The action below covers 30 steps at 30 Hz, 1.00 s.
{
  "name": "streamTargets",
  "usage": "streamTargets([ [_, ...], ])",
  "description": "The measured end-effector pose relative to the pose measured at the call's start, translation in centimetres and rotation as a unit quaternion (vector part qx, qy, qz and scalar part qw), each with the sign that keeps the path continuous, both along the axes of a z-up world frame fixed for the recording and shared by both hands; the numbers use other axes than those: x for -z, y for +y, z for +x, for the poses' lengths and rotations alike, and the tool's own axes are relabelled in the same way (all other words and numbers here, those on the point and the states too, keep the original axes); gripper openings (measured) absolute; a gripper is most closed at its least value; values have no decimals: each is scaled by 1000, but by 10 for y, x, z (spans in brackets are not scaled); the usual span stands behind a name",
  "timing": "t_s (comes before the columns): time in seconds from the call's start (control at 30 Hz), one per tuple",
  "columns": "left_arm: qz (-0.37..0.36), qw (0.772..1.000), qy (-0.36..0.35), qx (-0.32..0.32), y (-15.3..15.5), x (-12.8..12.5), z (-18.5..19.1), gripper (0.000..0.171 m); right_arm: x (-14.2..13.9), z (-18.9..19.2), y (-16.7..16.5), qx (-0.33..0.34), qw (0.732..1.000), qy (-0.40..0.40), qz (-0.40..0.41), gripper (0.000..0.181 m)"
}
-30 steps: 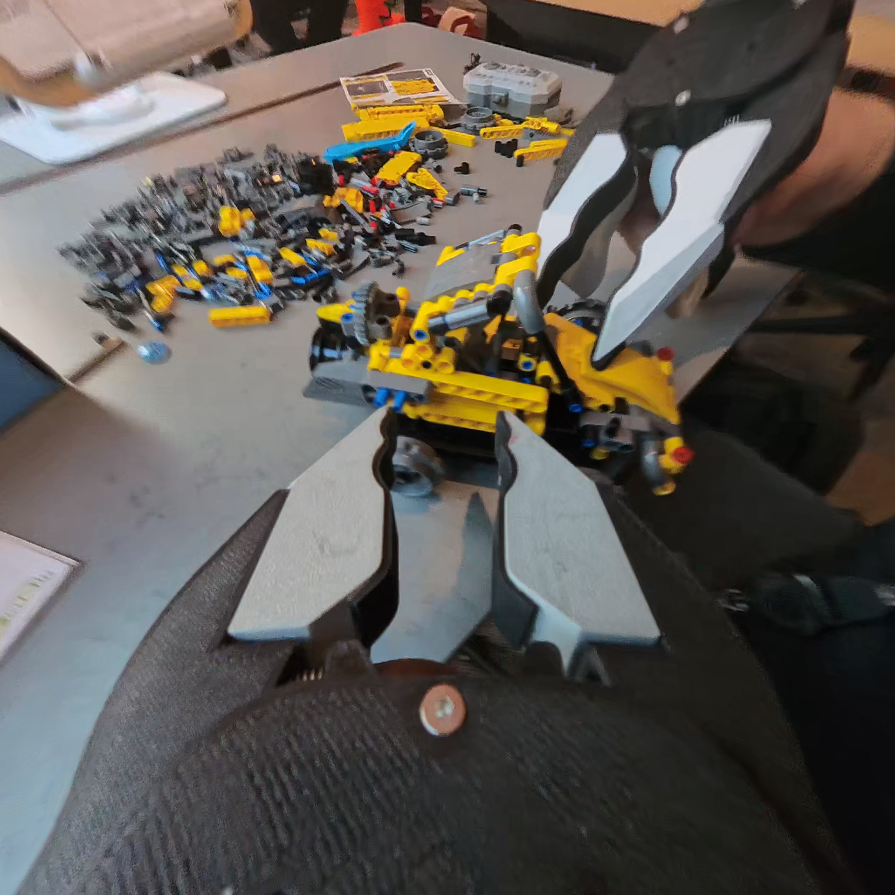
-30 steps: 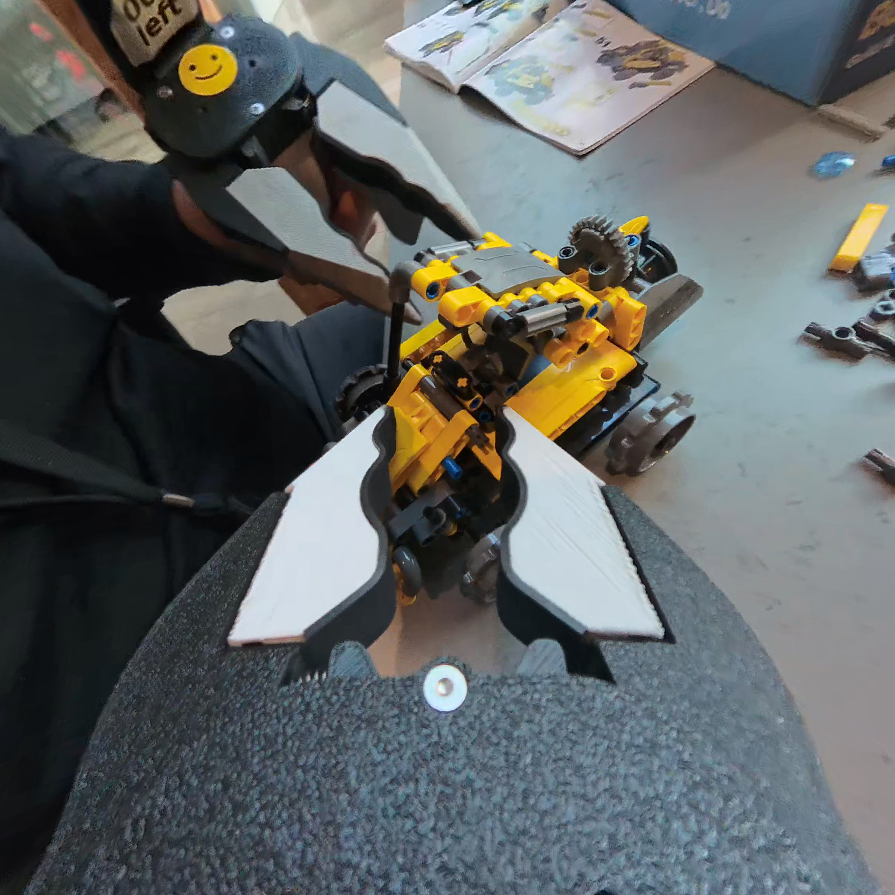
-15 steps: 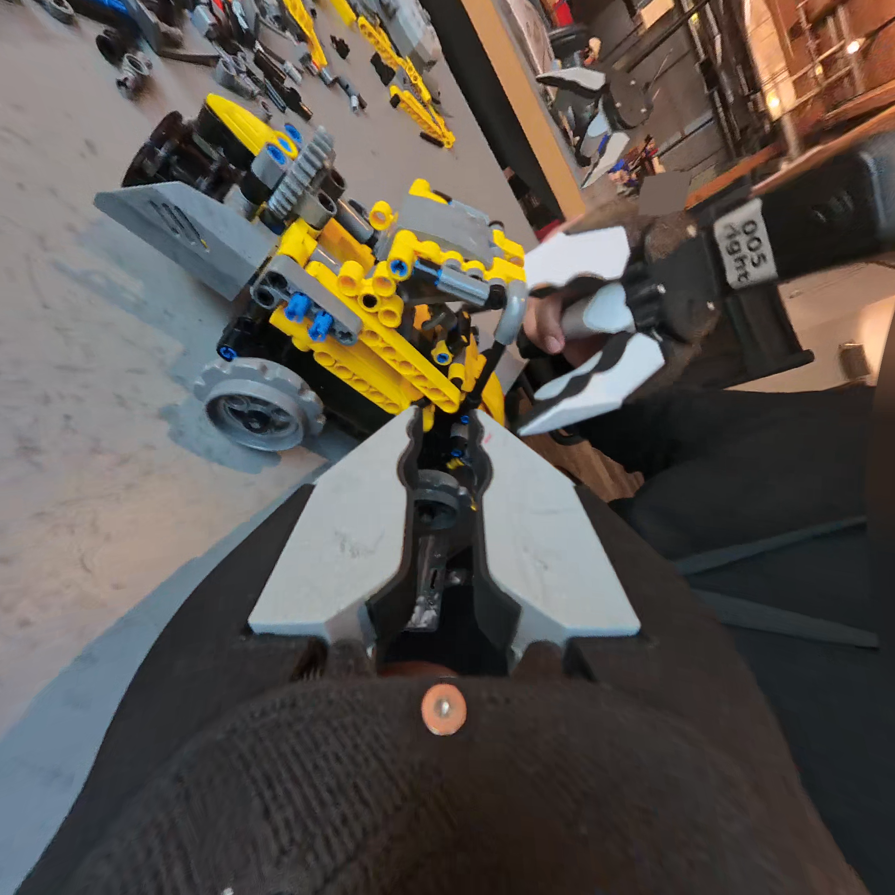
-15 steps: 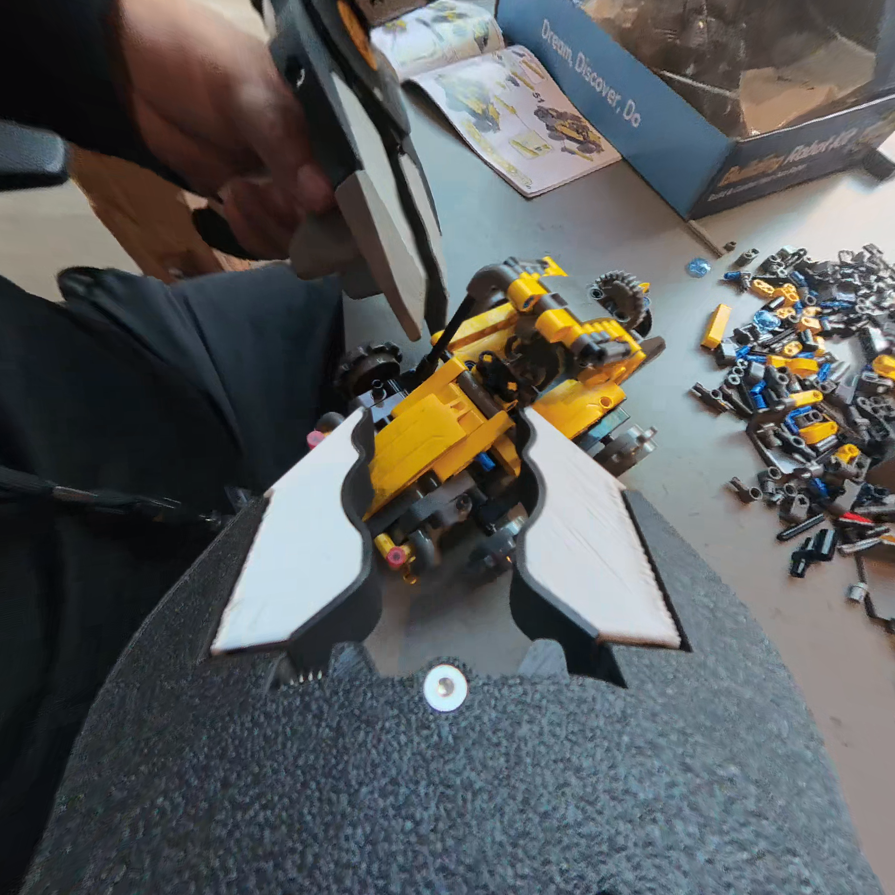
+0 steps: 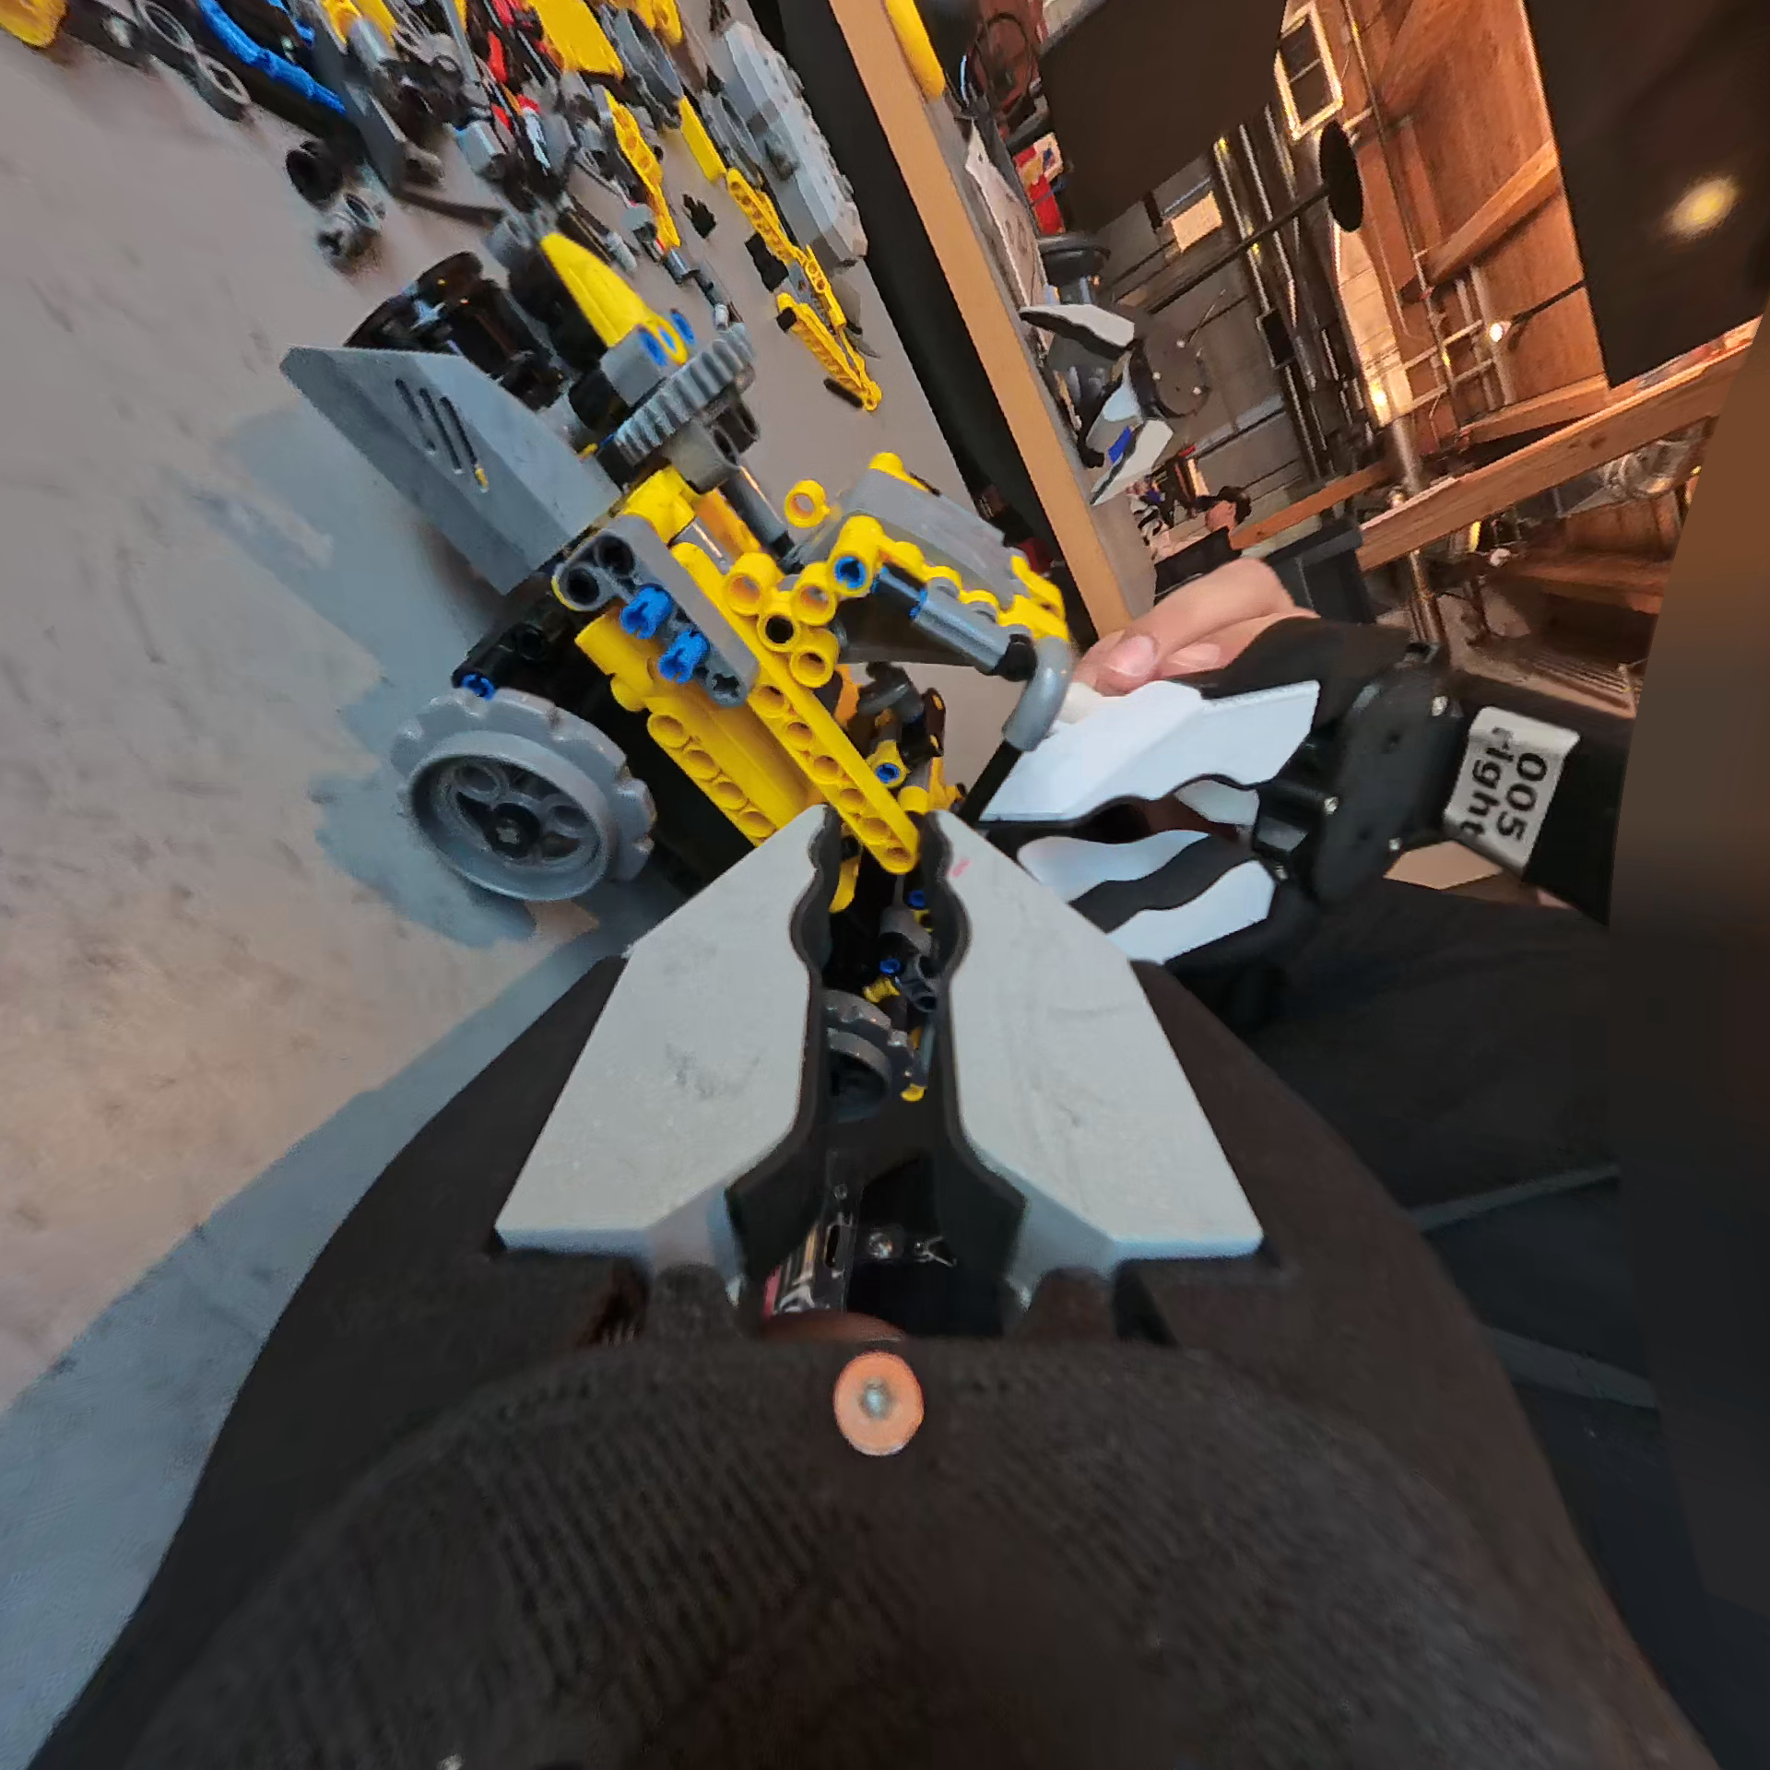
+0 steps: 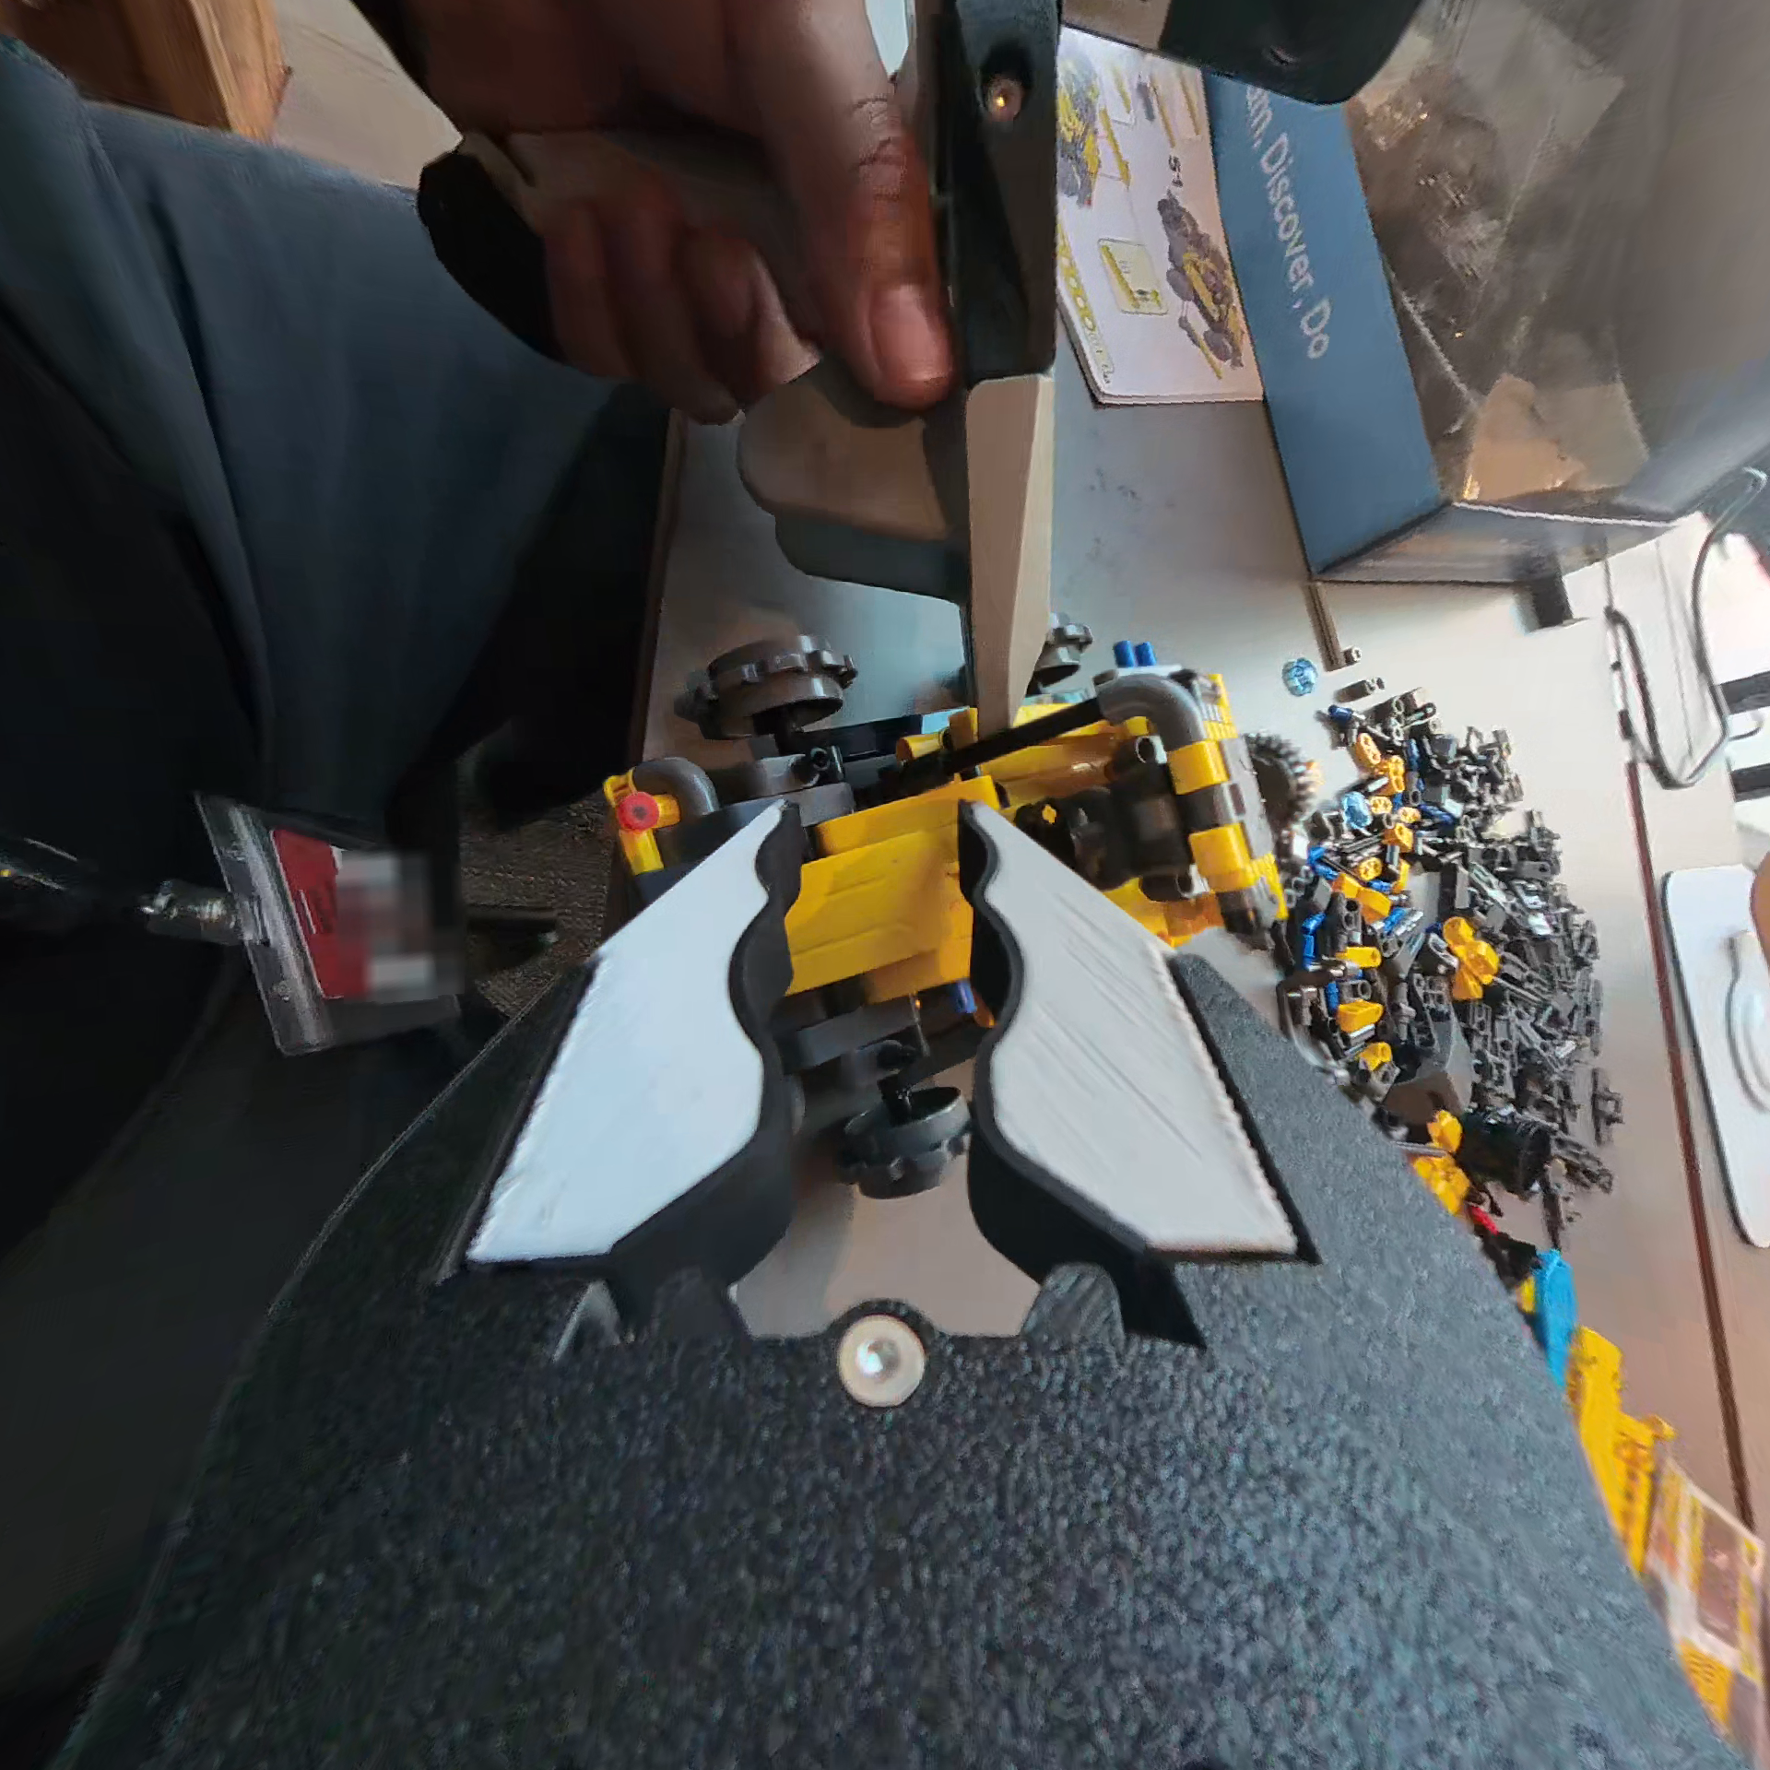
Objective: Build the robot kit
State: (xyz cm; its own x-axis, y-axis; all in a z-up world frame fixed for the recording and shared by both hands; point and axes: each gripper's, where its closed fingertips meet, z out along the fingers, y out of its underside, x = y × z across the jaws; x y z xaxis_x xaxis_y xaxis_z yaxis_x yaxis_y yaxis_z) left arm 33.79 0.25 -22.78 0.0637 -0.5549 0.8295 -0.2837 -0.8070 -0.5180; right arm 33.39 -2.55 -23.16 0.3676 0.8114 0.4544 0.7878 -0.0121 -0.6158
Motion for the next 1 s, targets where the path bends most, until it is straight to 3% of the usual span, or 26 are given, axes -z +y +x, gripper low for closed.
streamTargets([
  [0.17,-2,1000,-11,-10,2,1,2,11,0,-2,10,31,995,63,-66,36],
  [0.23,-6,1000,-11,0,-1,2,0,11,1,0,15,29,997,56,-41,25],
  [0.37,1,1000,-9,8,0,2,-1,10,1,-3,17,31,999,33,-24,24],
  [0.5,-11,1000,-19,-1,2,2,-2,10,-2,-6,19,49,992,97,-68,22],
  [0.57,-18,1000,-25,-5,3,2,-1,10,-4,-8,20,51,988,123,-77,13],
  [1.0,-28,998,-46,-39,5,2,-3,9,-5,-7,25,109,977,176,-45,6],
])
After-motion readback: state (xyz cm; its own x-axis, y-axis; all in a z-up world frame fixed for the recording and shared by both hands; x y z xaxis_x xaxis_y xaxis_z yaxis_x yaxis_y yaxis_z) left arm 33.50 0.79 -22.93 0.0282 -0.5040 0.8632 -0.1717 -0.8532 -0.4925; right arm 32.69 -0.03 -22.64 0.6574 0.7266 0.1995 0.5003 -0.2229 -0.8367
